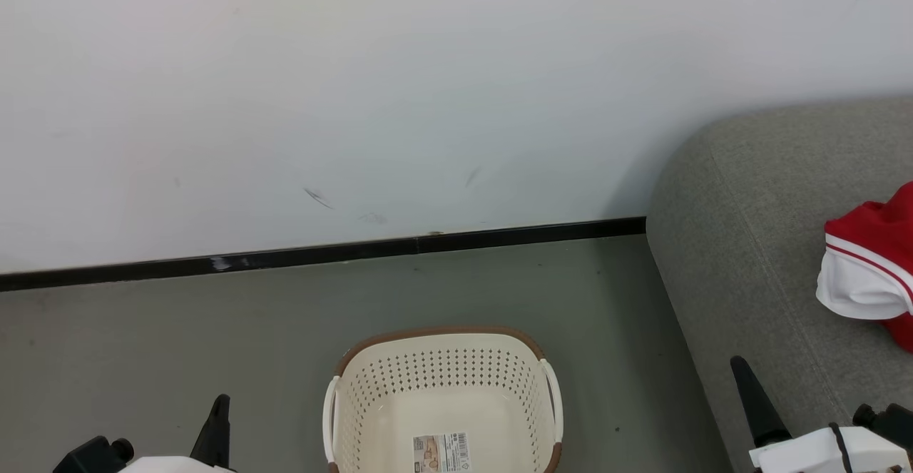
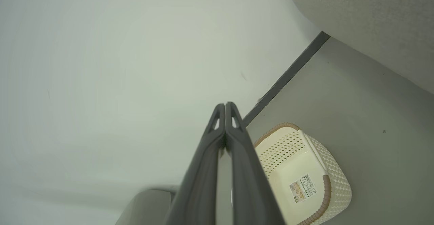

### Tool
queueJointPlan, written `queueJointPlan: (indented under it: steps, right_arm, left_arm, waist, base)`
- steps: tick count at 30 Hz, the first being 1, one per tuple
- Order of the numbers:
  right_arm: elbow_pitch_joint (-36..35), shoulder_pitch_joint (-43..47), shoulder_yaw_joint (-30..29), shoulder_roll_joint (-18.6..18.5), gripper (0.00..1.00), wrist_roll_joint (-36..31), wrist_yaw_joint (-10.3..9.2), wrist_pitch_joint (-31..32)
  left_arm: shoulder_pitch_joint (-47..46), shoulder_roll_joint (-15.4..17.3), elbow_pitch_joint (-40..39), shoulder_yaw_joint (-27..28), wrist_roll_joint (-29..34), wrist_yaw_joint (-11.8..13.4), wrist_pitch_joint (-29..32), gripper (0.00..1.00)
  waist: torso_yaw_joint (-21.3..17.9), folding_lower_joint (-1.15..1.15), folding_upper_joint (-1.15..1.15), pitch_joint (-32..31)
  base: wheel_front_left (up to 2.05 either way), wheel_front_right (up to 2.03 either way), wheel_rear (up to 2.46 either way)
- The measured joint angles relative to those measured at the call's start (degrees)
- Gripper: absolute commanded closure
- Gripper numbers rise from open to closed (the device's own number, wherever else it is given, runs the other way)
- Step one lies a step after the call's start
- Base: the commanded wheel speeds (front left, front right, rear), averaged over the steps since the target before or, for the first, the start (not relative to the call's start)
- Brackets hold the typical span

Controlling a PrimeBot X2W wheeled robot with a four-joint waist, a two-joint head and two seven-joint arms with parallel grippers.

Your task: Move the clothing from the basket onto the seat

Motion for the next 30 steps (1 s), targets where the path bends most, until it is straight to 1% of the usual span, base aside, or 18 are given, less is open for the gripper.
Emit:
queueJointPlan:
  steps: [4,11,19,30]
  right_arm:
    - [0.3,-0.1,-0.1,-0.2,1.0,3.7,0.0,0.4]
    - [0.7,-1.8,-0.3,-0.5,1.0,10.2,0.0,1.5]
    - [1.5,-2.5,-0.7,-1.2,1.0,17.5,0.0,2.6]
    - [2.0,-4.4,-1.1,-1.6,1.0,27.4,0.0,4.5]
  left_arm:
    - [-0.3,-0.3,0.1,0.9,-3.0,-1.0,0.9,1.0]
    - [-1.0,-0.7,0.2,2.5,-8.1,-2.5,2.4,1.0]
    - [-1.3,-1.5,0.4,4.3,-14.2,-4.1,3.8,1.0]
    - [-2.3,-2.2,0.6,6.8,-22.2,-6.8,6.0,1.0]
  waist:
    - [0.0,-0.17,0.0,0.3]
    - [-0.1,-0.32,0.0,0.7]
    - [-0.1,-0.36,0.0,1.0]
    - [-0.2,-0.38,0.0,1.4]
  base:
    - [0.0,0.0,0.0]
    - [0.0,0.0,0.0]
    - [0.0,0.0,0.0]
    - [0.0,0.0,0.0]
